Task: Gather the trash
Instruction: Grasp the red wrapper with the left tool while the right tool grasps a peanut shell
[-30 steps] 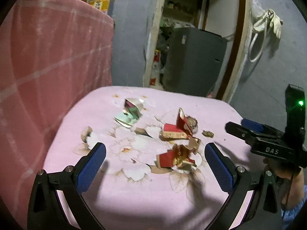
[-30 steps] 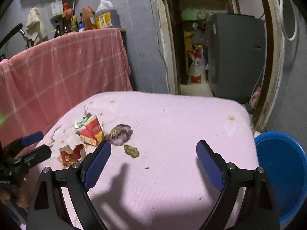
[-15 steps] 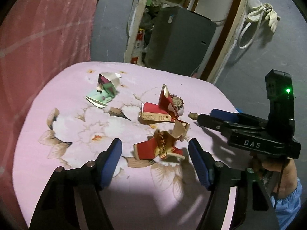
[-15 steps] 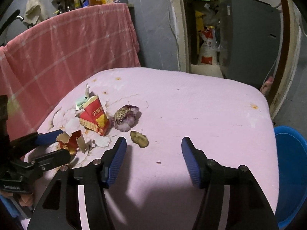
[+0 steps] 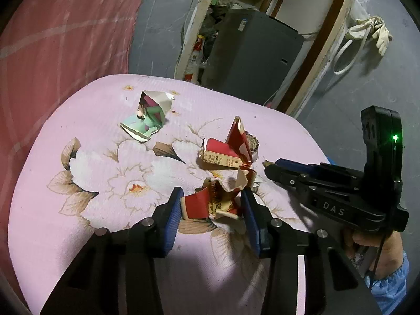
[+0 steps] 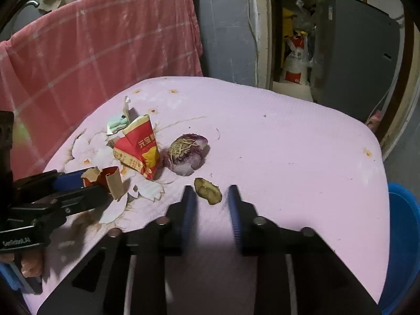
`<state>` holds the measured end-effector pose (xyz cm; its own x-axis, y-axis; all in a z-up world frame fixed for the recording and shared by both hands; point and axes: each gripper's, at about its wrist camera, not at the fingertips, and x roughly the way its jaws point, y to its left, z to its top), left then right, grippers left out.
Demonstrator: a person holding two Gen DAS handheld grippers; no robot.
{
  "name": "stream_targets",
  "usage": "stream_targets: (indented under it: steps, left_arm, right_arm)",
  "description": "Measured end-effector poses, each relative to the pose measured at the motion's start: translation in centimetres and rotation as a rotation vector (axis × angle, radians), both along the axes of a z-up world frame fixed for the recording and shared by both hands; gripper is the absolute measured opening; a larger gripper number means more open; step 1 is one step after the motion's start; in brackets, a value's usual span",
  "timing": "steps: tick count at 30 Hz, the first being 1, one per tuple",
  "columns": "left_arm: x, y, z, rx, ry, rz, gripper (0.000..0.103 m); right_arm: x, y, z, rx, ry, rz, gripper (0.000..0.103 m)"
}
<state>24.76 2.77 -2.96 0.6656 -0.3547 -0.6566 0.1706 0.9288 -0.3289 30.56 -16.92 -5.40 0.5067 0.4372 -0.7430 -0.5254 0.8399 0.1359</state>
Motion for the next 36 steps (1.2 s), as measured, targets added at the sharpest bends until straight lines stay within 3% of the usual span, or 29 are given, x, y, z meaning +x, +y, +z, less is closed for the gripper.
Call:
stream_targets:
  steps: [6, 15, 18, 22, 30, 34, 36]
  left_arm:
    - [-0.4, -0.1, 0.3, -0.031, -0.006, 0.005, 0.031]
    - [-1.7, -1.7, 1.9, -0.018, -0.070, 0.042, 0.028]
    - [-1.7, -2.4, 2.8, -0.046, -0.092, 0.033, 0.028]
    - [-1.7, -3.7, 4.2, -0.070, -0.137, 0.027, 0.028]
    - [-1.2, -4.0, 3.8, -0.017, -0.107, 0.076, 0.028]
    - [-1.1, -2.4, 2.9, -0.008, -0.073, 0.107, 0.028]
    - [-1.1, -1.7, 2.6, -0.012, -0.061, 0.120, 0.028]
  right_arm:
    - [-0.8, -0.1, 0.1, 0.004, -0.032, -0.005, 0.014]
    - [-3.4, -3.6, 2.4, 0.181, -0.196, -0.082, 0.011]
    - [-4.3, -4.6, 3.2, 0.217, -0.249, -0.106, 0.011]
    - [-5.3, -5.2, 4.3, 0.174, -0.320, -0.122, 0.011]
    - [-4.0, -5.0, 3.2, 0.183, -0.222, -0.095, 0.013]
    - [-3.2, -3.9, 2.3, 0.130, -0.165, -0.080, 0.033]
    - [-3.0, -3.4, 1.9, 0.105, -0.147, -0.073, 0.034]
